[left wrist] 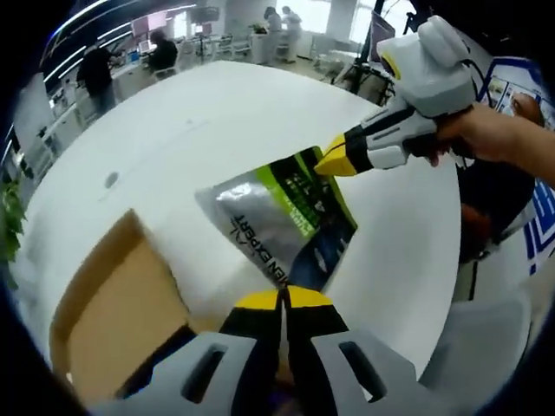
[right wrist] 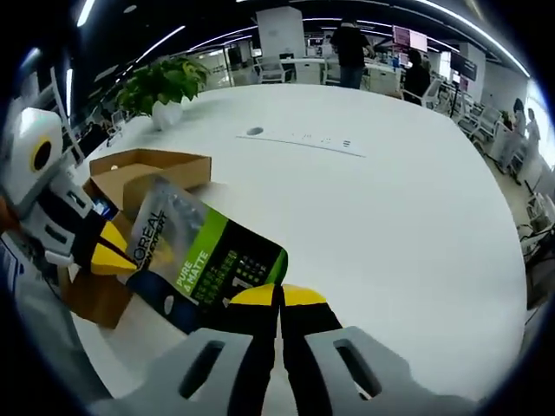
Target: Operate the shoe box by opening the lid, removing the specified soft item, and placing it in the target area until the item is outside and the box remains undamaged.
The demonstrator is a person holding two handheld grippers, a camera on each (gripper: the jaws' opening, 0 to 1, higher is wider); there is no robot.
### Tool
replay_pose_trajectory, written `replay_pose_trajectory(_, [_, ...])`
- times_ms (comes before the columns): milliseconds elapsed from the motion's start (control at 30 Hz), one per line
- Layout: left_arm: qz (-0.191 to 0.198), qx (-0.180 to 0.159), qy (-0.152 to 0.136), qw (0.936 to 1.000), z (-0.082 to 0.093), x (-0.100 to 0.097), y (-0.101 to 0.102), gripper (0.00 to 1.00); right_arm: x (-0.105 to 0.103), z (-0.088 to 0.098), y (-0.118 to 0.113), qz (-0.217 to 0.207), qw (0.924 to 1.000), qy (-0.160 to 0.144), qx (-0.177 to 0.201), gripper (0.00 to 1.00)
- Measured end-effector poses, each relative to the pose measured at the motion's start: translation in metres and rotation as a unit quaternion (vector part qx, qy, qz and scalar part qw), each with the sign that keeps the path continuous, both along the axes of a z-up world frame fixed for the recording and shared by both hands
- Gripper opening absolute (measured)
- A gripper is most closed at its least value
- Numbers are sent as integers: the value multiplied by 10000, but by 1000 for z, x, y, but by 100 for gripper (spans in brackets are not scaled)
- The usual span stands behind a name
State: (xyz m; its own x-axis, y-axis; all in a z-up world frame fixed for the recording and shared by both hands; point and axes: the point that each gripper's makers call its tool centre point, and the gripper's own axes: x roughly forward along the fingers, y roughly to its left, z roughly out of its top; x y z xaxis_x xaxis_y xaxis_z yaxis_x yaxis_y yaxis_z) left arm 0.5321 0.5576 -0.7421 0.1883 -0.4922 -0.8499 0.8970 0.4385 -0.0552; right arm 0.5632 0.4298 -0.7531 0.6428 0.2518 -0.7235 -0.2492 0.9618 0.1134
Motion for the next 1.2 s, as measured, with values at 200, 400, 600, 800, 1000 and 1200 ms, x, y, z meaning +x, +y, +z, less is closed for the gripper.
replay_pose_trajectory(200, [-635, 554, -485, 9953, -8, 2, -2, 0, 7, -9, -1, 44, 10000, 12, 2, 0])
replay_pose_trajectory(400, [-904, 865, -656, 9900, -19, 3, -5, 0, 13, -18, -1, 44, 10000, 25, 63, 0])
replay_pose_trajectory(600, [-1435, 1372, -1010, 9749, -27, 7, -4, 0, 18, -28, 0, -16, 9998, 77, 169, 0])
replay_pose_trajectory(800, [-1632, 1606, -991, 9684, -38, 5, -7, 0, 21, -35, 1, -46, 9997, 106, 193, 0])
replay_pose_trajectory(1000, [-1846, 1816, -1112, 9595, -45, 7, -5, 0, 23, -42, -2, -240, 9991, 179, 312, 0])
replay_pose_trajectory(1200, [-1878, 1886, -1122, 9574, -45, 7, -1, 2, 25, -43, -3, -309, 9989, 174, 305, 0])
